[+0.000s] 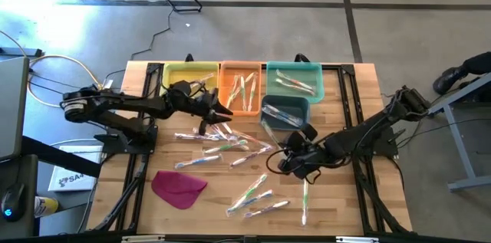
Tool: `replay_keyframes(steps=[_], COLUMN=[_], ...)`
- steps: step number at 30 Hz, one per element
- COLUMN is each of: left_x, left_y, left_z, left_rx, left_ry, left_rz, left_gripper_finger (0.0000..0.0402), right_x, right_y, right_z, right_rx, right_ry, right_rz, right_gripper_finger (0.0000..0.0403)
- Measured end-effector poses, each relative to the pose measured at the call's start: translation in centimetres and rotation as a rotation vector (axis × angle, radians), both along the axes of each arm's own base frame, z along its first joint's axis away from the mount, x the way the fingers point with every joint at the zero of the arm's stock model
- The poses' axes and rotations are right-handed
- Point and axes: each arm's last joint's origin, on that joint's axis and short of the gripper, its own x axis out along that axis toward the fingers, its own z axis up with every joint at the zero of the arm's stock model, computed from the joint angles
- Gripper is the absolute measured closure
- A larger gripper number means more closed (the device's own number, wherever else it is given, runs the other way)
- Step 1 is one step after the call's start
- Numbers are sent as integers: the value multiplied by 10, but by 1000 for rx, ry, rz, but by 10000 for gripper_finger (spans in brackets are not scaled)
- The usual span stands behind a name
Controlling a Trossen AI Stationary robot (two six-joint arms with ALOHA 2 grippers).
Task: Pick & Place Toothbrushes
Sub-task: Put the green toothbrush into the orange bin
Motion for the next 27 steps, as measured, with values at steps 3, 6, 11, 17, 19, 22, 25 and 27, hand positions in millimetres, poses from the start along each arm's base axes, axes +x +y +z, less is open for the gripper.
replay_keyframes(steps=[3,6,11,17,19,22,25,27], left_x=[7,13,27,48,54,60,64,65], left_y=[-10,-20,-33,-38,-38,-37,-37,-37], left_z=[0,1,13,29,33,37,38,39], left_rx=[23,41,47,-8,-8,-8,-11,-10], left_ry=[-62,-107,-160,-185,-182,-181,-166,-164], left_rz=[-46,-87,-112,-95,-98,-98,-102,-102], left_gripper_finger=[291,291,291,291,291,291,291,291], right_x=[7,15,25,31,31,32,32,32], right_y=[-4,-8,-13,-18,-20,-20,-20,-20], right_z=[4,8,15,20,20,20,20,20], right_rx=[-42,-68,-111,-153,-157,-159,-158,-157], right_ry=[-51,-92,-147,-171,-172,-172,-173,-175], right_rz=[5,23,63,91,88,84,84,83], right_gripper_finger=[400,400,400,400,400,400,400,401])
